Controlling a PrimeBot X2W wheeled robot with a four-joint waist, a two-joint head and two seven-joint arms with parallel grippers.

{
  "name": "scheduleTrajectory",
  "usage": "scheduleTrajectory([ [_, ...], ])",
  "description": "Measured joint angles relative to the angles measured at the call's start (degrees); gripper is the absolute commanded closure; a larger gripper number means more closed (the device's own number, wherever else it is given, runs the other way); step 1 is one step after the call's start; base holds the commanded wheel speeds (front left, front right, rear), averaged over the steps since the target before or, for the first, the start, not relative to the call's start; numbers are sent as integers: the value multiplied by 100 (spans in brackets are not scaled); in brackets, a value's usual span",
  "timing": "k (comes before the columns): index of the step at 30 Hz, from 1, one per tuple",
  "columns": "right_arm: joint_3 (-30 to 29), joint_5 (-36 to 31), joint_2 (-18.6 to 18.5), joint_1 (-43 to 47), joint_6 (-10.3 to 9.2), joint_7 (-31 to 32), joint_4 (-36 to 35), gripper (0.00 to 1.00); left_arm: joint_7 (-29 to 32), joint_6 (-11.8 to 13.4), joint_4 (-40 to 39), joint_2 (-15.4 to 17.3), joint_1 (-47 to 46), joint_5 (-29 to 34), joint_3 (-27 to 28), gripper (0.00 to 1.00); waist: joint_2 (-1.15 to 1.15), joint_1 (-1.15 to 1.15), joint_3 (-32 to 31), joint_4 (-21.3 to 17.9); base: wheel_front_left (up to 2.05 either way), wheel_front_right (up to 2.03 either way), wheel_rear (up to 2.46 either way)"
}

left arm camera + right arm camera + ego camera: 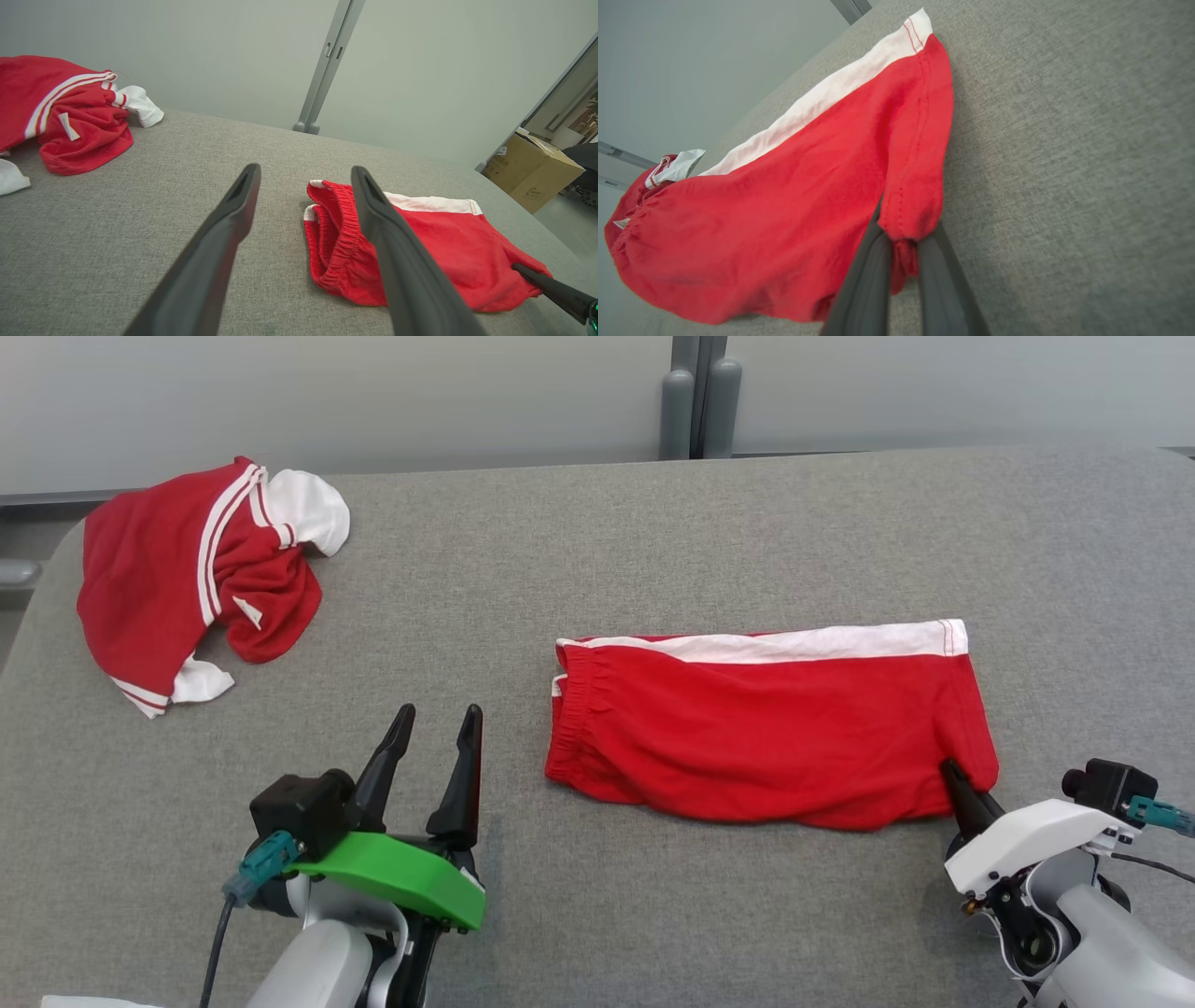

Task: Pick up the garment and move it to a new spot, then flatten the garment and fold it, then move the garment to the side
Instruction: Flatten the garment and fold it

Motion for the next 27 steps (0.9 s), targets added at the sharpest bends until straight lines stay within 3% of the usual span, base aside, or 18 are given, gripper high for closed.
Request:
scheduleTrajectory([
  [7, -40, 48, 21, 1, 0, -1, 33, 100, 2, 25, -29, 11, 9, 0, 0, 0, 0, 0, -35, -33, 0, 0, 0],
  [8, -71, 52, 24, 1, 0, -1, 62, 95, 2, 25, -33, 14, 14, 0, 0, 0, 0, 0, -41, -36, 0, 0, 0],
  [10, -105, 51, 20, 1, -1, -20, 112, 64, 2, 25, -44, 16, 27, 0, 0, 0, 0, 0, -55, -42, 0, 0, 0],
  [11, -112, 49, 10, 1, -1, -20, 133, 24, 3, 25, -47, 16, 35, 0, -1, 0, 0, 0, -63, -43, 0, 0, 0],
  [12, -119, 47, -2, 2, -1, -20, 144, 0, 3, 25, -51, 16, 47, 0, 0, 0, 0, 0, -71, -44, 0, 0, 0],
  [27, -166, -312, -572, 78, -8, -52, 211, 0, 10, 43, -90, 12, 297, -1, 23, 0, 0, 0, -273, -155, 0, 0, 0],
])
